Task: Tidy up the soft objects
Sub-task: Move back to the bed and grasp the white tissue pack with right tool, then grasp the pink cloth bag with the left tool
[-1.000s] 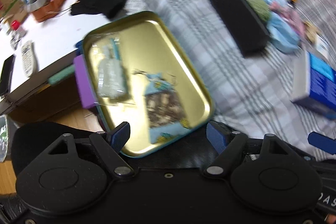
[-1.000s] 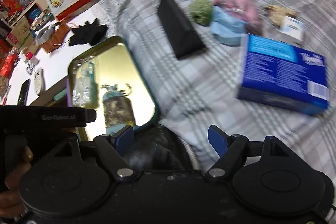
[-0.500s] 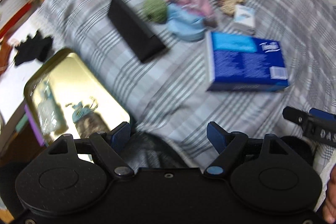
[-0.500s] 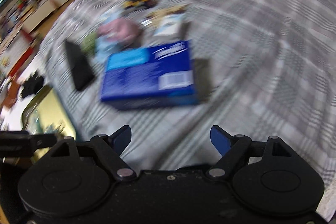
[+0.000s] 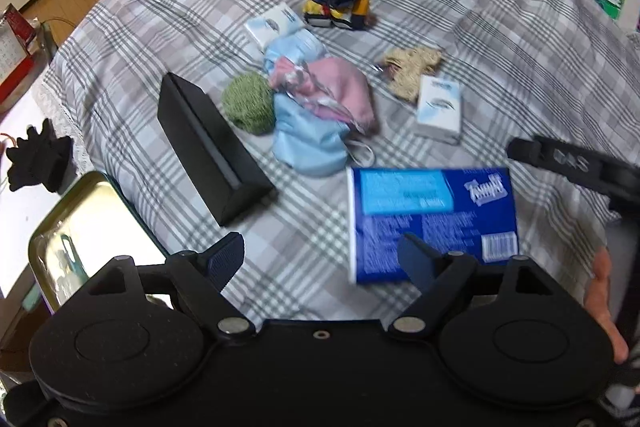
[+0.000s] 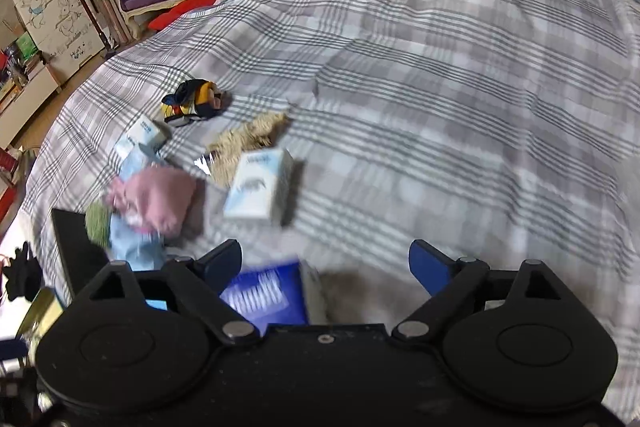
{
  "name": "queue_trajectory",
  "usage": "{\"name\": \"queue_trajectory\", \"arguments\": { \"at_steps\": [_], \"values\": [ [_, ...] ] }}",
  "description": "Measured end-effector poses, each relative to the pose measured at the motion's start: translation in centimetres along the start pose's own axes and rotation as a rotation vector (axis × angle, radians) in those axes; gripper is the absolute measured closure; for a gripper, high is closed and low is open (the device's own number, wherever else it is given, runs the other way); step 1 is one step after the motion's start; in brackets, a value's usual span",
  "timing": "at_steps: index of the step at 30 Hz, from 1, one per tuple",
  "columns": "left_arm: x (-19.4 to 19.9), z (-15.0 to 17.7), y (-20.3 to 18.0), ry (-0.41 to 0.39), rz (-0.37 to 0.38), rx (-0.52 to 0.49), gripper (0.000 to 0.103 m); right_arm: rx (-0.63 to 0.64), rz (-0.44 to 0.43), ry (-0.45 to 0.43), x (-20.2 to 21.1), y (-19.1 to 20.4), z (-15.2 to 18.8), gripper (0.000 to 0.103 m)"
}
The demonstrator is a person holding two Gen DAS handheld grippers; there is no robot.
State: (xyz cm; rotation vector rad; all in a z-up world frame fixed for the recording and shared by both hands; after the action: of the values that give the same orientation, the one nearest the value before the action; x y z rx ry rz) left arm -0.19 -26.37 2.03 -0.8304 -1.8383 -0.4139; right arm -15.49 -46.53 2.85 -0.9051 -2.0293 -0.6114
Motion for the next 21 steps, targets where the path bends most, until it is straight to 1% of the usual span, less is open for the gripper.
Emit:
{"name": "queue_trajectory", "arguments": {
  "at_steps": [2, 6, 8, 11, 13, 14, 15, 16, 17, 18, 19, 21],
  "values": [
    [-0.4, -0.7, 0.5, -0.001, -0.007, 0.007, 0.023, 0.024, 0.004, 0.019, -2.1, 1.6, -1.2, 0.013],
    [-1.1, -2.3, 1.7, -0.007, -0.019, 0.030, 0.022, 0.090, 0.052, 0.063, -6.9, 4.7, -3.2, 0.013],
    [-1.5, -3.0, 2.2, -0.010, -0.030, 0.041, 0.022, 0.115, 0.075, 0.094, -9.2, 5.8, -3.6, 0.013],
    [-2.1, -3.8, 2.8, -0.016, -0.045, 0.046, 0.021, 0.128, 0.080, 0.146, -12.0, 6.8, -3.7, 0.013],
    [-2.5, -4.4, 3.0, -0.020, -0.041, 0.050, 0.019, 0.135, 0.083, 0.176, -13.3, 7.3, -3.5, 0.018],
    [-2.8, -4.7, 3.1, -0.021, -0.036, 0.050, 0.018, 0.138, 0.085, 0.189, -13.8, 7.5, -3.4, 0.024],
    [-3.1, -5.0, 3.0, -0.022, -0.035, 0.050, 0.018, 0.140, 0.092, 0.203, -14.2, 7.5, -3.3, 0.027],
    [-3.3, -5.4, 3.0, -0.022, -0.036, 0.052, 0.018, 0.148, 0.113, 0.204, -14.4, 7.5, -3.2, 0.033],
    [-3.6, -5.8, 2.9, -0.022, -0.034, 0.055, 0.018, 0.156, 0.128, 0.191, -14.4, 7.4, -3.3, 0.044],
    [-3.9, -6.2, 2.7, -0.023, -0.027, 0.054, 0.018, 0.154, 0.139, 0.183, -14.2, 7.2, -3.3, 0.053],
    [-4.2, -6.7, 2.4, -0.023, -0.021, 0.051, 0.017, 0.142, 0.145, 0.179, -13.9, 6.9, -3.4, 0.053],
    [-4.9, -7.6, 1.7, -0.023, -0.011, 0.047, 0.015, 0.079, 0.133, 0.179, -13.3, 5.8, -3.3, 0.054]
  ]
}}
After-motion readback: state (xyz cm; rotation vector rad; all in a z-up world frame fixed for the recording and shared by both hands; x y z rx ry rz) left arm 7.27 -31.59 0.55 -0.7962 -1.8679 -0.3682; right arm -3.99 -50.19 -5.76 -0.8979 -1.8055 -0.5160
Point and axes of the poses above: each gripper's, at about its wrist camera, not at the fingertips, and x roughly against the way its jaws point, y to its left, z to its underside, the point moved 7 cm from there along -x, roughly the way its jaws point, and after that the axes turned 1 degree about x, right-handed, at the moved point
